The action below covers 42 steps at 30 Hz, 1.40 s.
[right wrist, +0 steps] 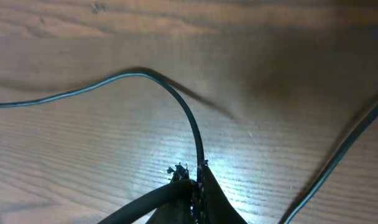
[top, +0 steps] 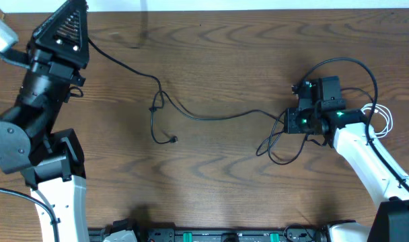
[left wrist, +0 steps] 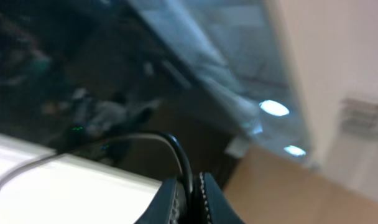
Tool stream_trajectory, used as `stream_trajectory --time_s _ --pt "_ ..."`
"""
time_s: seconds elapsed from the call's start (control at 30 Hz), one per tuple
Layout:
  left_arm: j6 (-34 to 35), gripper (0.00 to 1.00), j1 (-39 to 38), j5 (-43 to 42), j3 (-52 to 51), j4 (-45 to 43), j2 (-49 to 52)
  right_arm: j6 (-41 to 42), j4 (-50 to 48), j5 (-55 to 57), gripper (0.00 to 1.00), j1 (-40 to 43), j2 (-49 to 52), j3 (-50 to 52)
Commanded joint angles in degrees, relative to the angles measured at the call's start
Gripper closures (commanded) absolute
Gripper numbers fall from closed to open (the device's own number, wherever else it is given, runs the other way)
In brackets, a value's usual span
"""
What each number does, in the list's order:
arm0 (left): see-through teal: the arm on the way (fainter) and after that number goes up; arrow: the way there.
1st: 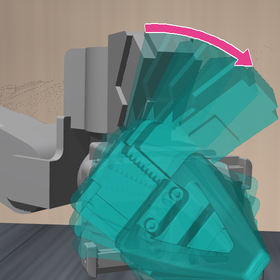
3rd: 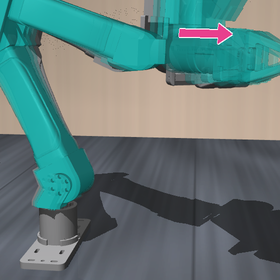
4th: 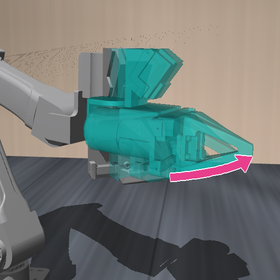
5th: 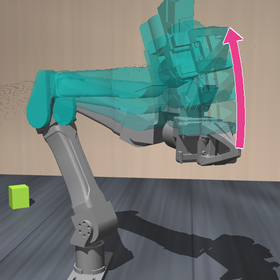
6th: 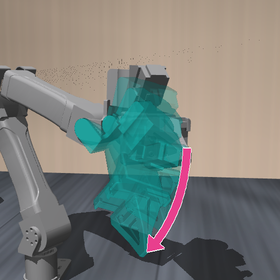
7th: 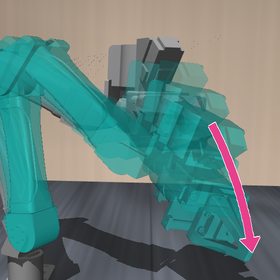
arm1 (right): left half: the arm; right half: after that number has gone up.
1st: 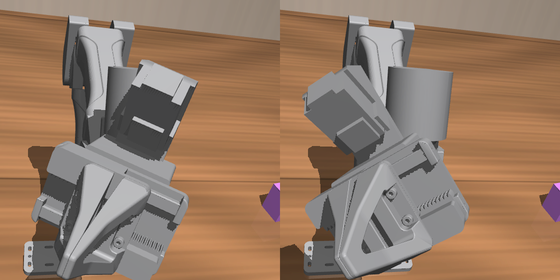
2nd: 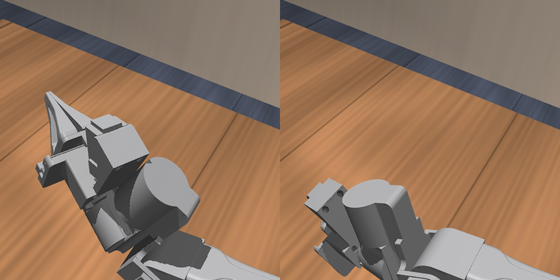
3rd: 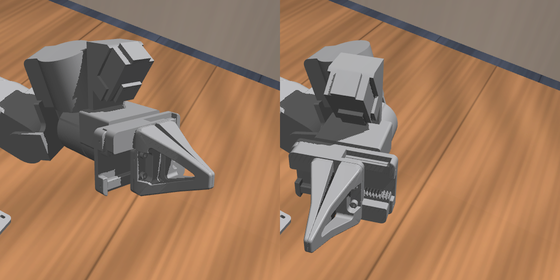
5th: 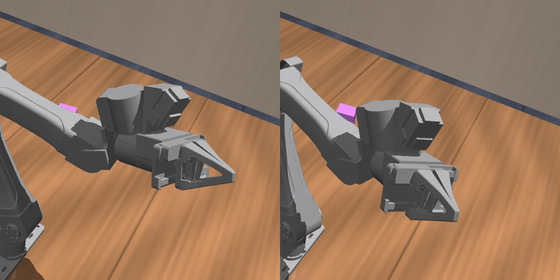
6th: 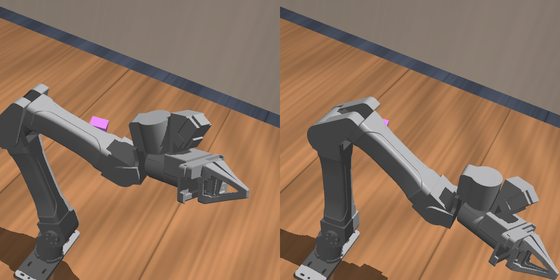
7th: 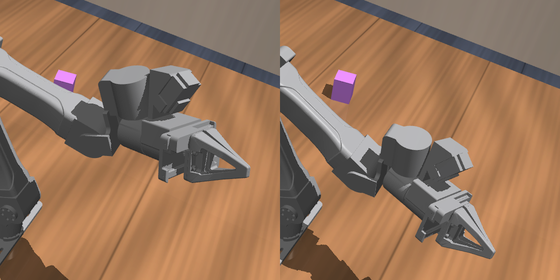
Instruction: Untangle cables
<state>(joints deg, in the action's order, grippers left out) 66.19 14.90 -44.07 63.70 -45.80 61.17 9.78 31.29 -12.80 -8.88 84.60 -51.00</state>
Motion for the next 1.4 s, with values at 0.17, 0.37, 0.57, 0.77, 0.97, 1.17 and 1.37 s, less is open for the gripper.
stream_trajectory --time_s 0.17,0.37,0.57,0.77,0.97,1.17,1.37 --pt "29.03 0.92 0.13 -3.67 1.05 12.48 -0.28 0.92 -2.69 0.44 0.99 -0.55 1.68 4.72" --pt "29.05 0.92 0.13 -4.33 1.05 45.55 -0.17 0.92 -2.62 0.44 0.99 -0.55 1.68 4.90" --pt "40.06 0.92 -0.63 -4.55 1.03 57.66 -0.09 3.61 -2.69 0.44 0.99 -0.55 1.68 4.90" --pt "26.99 0.92 -0.98 2.84 1.05 39.04 0.35 4.59 -2.73 0.44 0.99 -0.55 1.68 4.90" --pt "1.11 0.93 -1.07 6.56 1.03 29.24 0.81 4.57 -1.86 0.44 0.99 -0.55 1.68 4.92" --pt "0.74 0.92 -4.04 11.58 1.03 26.40 2.58 4.59 -2.05 0.42 0.99 -0.55 1.68 4.92" --pt "-5.16 0.93 -10.67 13.31 1.05 24.83 6.19 4.81 -1.51 0.22 0.98 -0.59 1.68 4.92"
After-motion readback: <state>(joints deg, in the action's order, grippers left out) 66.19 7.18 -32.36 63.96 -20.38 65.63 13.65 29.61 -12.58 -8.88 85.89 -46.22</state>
